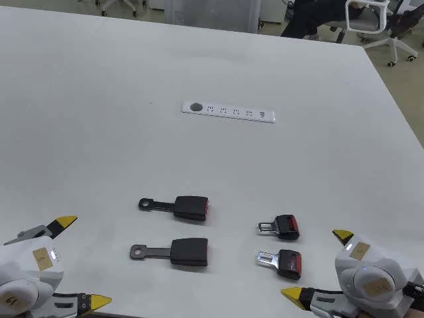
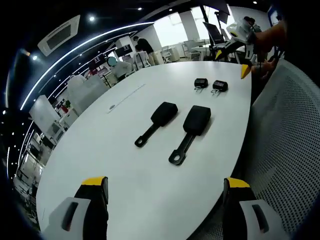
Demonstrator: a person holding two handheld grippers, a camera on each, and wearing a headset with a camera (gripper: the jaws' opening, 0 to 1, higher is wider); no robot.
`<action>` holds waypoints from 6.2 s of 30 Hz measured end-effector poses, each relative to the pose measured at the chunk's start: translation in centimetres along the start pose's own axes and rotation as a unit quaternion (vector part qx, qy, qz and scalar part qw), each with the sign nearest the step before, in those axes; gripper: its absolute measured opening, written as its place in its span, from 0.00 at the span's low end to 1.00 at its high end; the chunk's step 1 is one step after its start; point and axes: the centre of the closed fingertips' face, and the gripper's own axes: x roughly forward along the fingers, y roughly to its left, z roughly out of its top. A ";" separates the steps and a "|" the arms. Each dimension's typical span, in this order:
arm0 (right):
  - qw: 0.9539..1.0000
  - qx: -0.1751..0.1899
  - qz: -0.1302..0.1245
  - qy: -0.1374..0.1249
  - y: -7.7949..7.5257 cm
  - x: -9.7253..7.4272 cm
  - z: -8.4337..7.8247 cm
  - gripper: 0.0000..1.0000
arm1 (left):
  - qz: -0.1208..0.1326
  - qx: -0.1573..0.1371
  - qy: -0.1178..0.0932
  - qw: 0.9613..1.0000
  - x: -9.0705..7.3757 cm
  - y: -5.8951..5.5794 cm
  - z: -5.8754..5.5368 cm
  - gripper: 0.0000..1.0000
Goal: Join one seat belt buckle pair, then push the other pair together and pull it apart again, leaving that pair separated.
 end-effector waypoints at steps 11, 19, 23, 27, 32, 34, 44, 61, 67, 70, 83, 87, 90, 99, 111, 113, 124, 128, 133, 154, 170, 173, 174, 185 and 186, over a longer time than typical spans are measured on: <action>1.000 -0.020 0.007 0.009 0.7 -1.1 -0.2 0.92 | 0.003 0.003 0.003 1.000 0.2 0.3 -0.5 0.95; 1.000 -0.020 0.002 0.009 0.3 -2.0 -0.2 0.92 | 0.002 0.003 0.006 1.000 0.3 0.2 -0.8 0.95; 1.000 -0.016 0.004 0.007 0.8 -1.9 -0.1 0.92 | 0.001 0.003 0.004 1.000 0.4 0.3 -0.8 0.95; 1.000 -0.010 0.009 0.005 1.5 -1.2 -0.1 0.91 | 0.002 0.001 0.002 1.000 0.4 0.4 -0.8 0.95; 1.000 -0.019 0.021 0.007 2.6 -0.9 0.4 0.91 | 0.001 0.001 0.005 1.000 0.4 0.2 -1.0 0.95; 0.999 -0.025 0.026 0.005 2.8 -0.9 0.7 0.91 | -0.002 -0.003 0.006 1.000 0.5 0.2 -1.1 0.96; 1.000 -0.024 0.004 0.002 1.1 -1.0 1.2 0.94 | 0.002 -0.001 0.002 1.000 0.5 0.3 -0.8 0.96; 1.000 0.012 0.010 -0.007 1.6 -0.7 1.3 0.94 | 0.004 -0.022 -0.017 1.000 -0.1 0.4 0.4 0.94; 0.999 0.012 0.017 -0.033 1.0 -1.0 3.3 0.86 | -0.020 -0.011 -0.007 1.000 -0.2 -0.6 0.8 0.91; 0.999 -0.014 0.019 -0.022 0.7 -0.8 3.1 0.80 | -0.016 -0.041 0.011 0.999 -0.3 0.3 0.0 0.83; 0.995 -0.082 0.062 0.002 0.9 0.7 1.9 0.59 | -0.057 0.018 0.041 0.997 3.2 0.4 3.1 0.67; 0.994 -0.087 0.072 0.009 0.3 1.1 1.7 0.56 | -0.109 0.030 0.041 0.993 4.9 -1.2 4.3 0.59; 0.992 -0.098 0.079 0.016 -0.1 2.0 1.2 0.54 | -0.138 0.042 0.033 0.989 5.9 -2.2 5.3 0.52; 0.986 -0.116 0.114 0.036 -0.5 4.0 0.1 0.48 | -0.186 0.055 0.054 0.980 8.7 -3.4 5.5 0.42; 0.983 -0.087 0.152 0.057 -0.8 6.0 -2.5 0.35 | -0.199 0.059 0.057 0.976 11.1 -4.0 7.1 0.41; 0.983 -0.085 0.155 0.057 -0.7 6.1 -2.6 0.35 | -0.209 0.066 0.061 0.974 11.3 -4.4 6.9 0.39; 0.974 -0.101 0.190 0.073 0.0 7.0 -3.0 0.33 | -0.241 0.147 0.068 0.957 13.0 -5.5 6.7 0.33; 0.970 -0.119 0.197 0.083 0.2 7.5 -3.3 0.33 | -0.248 0.133 0.068 0.957 13.1 -5.6 6.8 0.32; 0.965 -0.125 0.214 0.088 0.2 7.5 -3.3 0.32 | -0.256 0.153 0.070 0.952 13.3 -5.8 6.5 0.32; 0.950 -0.170 0.241 0.104 0.7 7.7 -3.4 0.33 | -0.281 0.201 0.082 0.935 13.4 -6.1 6.1 0.31; 0.955 -0.172 0.227 0.086 2.5 9.0 -0.7 0.33 | -0.287 0.211 0.093 0.930 13.5 -6.2 6.1 0.31; 0.956 -0.167 0.227 0.078 3.2 9.4 0.2 0.33 | -0.287 0.216 0.095 0.928 13.5 -6.3 6.1 0.31; 0.957 -0.164 0.228 0.073 3.6 9.7 0.7 0.33 | -0.289 0.218 0.096 0.927 13.5 -6.3 6.1 0.31; 0.956 -0.154 0.244 0.050 6.4 11.0 3.6 0.33 | -0.291 0.222 0.104 0.925 13.5 -6.4 6.1 0.31; 0.955 -0.159 0.245 0.050 6.5 11.1 3.8 0.33 | -0.290 0.223 0.104 0.925 13.5 -6.4 6.1 0.31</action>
